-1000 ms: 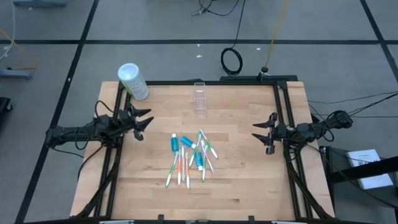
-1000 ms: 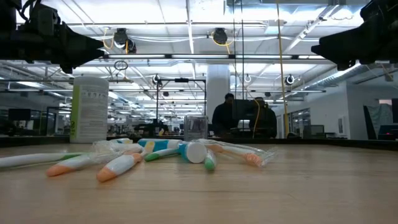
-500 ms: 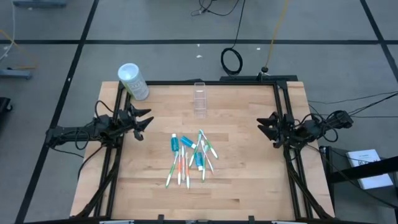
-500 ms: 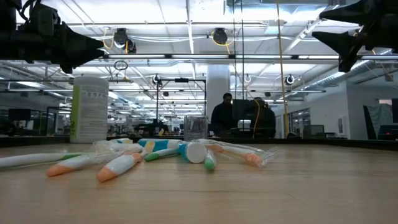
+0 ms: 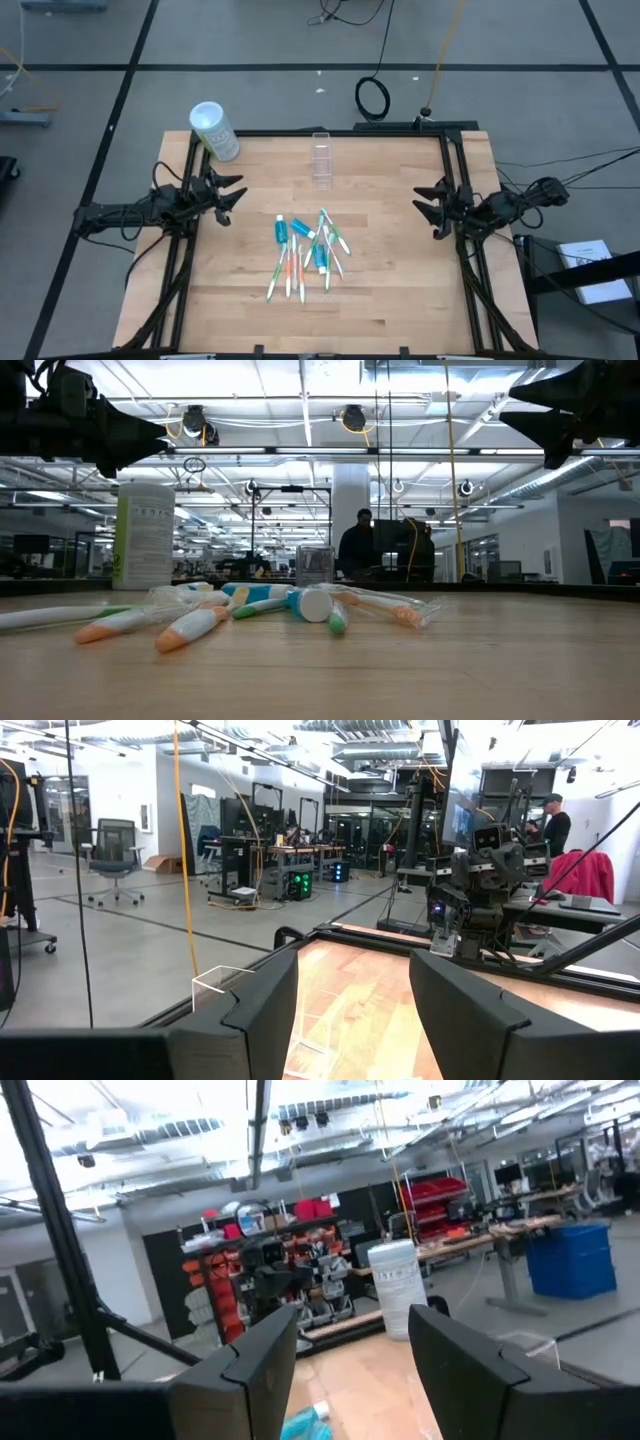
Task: Pick & Place toothbrushing station
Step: Put the green toothbrush into the transparent organizer
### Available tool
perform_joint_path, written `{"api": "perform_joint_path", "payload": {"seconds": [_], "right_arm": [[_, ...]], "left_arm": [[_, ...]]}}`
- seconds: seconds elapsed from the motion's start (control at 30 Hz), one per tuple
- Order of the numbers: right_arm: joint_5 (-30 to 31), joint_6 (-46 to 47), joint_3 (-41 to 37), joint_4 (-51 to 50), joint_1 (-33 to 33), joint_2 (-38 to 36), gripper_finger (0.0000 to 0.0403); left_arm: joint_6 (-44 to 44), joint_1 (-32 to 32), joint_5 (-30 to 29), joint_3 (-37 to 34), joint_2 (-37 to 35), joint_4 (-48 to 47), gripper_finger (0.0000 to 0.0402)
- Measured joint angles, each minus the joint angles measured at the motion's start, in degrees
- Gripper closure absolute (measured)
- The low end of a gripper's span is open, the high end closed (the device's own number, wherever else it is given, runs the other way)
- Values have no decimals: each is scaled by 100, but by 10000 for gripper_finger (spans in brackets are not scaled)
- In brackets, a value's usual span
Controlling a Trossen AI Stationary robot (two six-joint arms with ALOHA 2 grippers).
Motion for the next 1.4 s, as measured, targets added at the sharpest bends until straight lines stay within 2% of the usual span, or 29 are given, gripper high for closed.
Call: {"api": "perform_joint_path", "payload": {"seconds": [0.1, 0.27, 0.5, 0.7, 0.97, 1.2, 1.4], "right_arm": [[-159, 221, 32, 227, -18, 414, 210], [-160, 464, 503, 257, -18, 1845, 183], [-155, 98, 1886, 285, -77, 4347, 153], [-171, 273, 3006, 152, -617, 6164, 155], [-1190, 1109, 4036, 125, -1554, 8235, 159], [-1843, 1257, 4810, 117, -1819, 9685, 159], [-1948, 1255, 5260, -405, -1878, 10286, 159]], "left_arm": [[0, 0, -1, 1, 1, 2, 201], [0, 1, 0, 0, 1, 1, 201], [0, 1, 0, 1, 0, 1, 201], [0, -1, 0, 0, 2, -3, 201], [0, 0, 0, 1, 2, 0, 201], [0, -1, -1, -1, 2, 0, 201], [0, 1, 0, -1, 2, -2, 201]]}}
